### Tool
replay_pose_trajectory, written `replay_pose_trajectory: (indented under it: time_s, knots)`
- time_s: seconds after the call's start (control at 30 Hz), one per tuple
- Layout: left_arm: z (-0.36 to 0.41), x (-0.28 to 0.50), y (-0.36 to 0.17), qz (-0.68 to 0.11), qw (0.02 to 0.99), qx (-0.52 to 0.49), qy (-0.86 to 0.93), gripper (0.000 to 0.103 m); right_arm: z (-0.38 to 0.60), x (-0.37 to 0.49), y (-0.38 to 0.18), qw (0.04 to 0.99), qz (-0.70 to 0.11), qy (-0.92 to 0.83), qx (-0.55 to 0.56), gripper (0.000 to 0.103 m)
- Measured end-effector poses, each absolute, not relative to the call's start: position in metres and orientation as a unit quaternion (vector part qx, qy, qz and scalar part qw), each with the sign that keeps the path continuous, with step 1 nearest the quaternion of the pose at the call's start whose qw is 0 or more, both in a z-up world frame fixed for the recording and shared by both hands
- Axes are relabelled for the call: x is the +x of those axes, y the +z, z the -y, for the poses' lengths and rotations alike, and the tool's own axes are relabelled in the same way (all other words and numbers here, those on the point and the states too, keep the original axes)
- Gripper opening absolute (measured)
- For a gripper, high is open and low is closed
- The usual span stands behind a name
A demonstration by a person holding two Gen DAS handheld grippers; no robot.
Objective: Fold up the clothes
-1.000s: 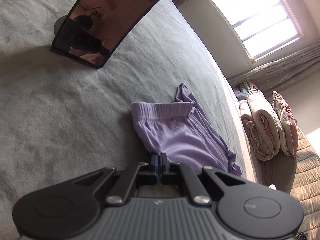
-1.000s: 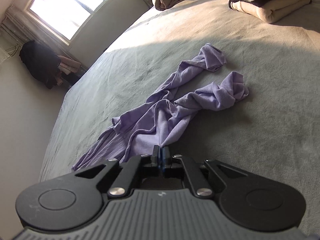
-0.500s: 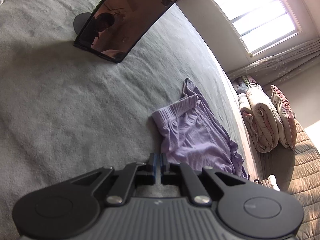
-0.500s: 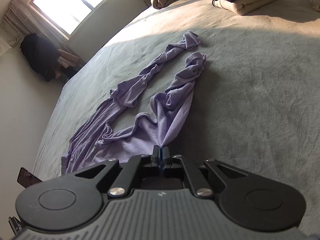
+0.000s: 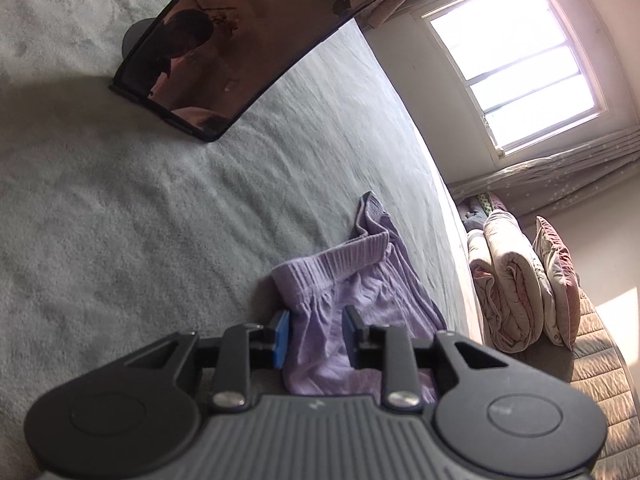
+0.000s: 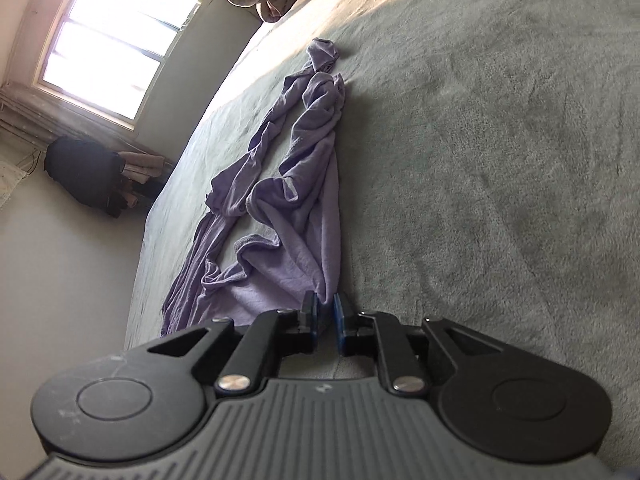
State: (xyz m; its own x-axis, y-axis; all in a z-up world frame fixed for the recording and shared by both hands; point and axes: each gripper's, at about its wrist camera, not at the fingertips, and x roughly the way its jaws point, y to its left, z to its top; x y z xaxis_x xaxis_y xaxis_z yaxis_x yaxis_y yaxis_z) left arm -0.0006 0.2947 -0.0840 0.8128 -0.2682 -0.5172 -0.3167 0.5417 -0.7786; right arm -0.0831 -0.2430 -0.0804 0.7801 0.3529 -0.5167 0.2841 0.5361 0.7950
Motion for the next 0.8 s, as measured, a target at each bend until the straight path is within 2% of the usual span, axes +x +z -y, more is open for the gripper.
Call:
replay_pose_trajectory:
  time_s: [0.03,0.07,0.1,0.2,0.27,0.3,0.47,0.6,0.7,0.8]
  knots:
    - [-0.294,-0.001,-0.084,-0.307,0.825,-0.474,0.024,0.009,0.244,-0.082,-0.082,0.808,-0.325,0.022,0.490,0.030]
    - [-0.293,-0.001,-0.085,-0.307,0.825,-0.473,0.031,0.002,0.243,-0.082,-0.083,0.807,-0.316,0.024,0.498,0.035]
    - [-0.293,-0.003,-0.087,-0.304,0.824,-0.476,0.036,0.002,0.243,-0.081,-0.083,0.806,-0.307,0.026,0.505,0.041]
    - [-0.293,-0.008,-0.088,-0.294,0.826,-0.478,0.050,0.002,0.236,-0.078,-0.080,0.820,-0.297,0.021,0.488,0.042]
    - [-0.293,-0.012,-0.086,-0.289,0.830,-0.474,0.060,0.002,0.230,-0.077,-0.078,0.833,-0.300,0.011,0.465,0.023]
    - [-0.294,-0.015,-0.085,-0.287,0.829,-0.475,0.065,0.001,0.227,-0.077,-0.077,0.838,-0.306,0.004,0.452,0.007]
    - [-0.299,-0.033,-0.079,-0.290,0.821,-0.482,0.092,0.001,0.233,-0.090,-0.063,0.853,-0.287,-0.033,0.436,0.007]
    - [-0.293,-0.038,-0.073,-0.299,0.832,-0.458,0.090,0.002,0.237,-0.084,-0.054,0.864,-0.303,-0.024,0.402,0.007]
    - [-0.294,-0.037,-0.072,-0.298,0.835,-0.456,0.080,0.003,0.229,-0.078,-0.049,0.877,-0.311,-0.023,0.367,0.015]
    - [-0.300,-0.037,-0.075,-0.294,0.830,-0.469,0.071,0.009,0.221,-0.071,-0.037,0.891,-0.312,-0.022,0.329,0.015]
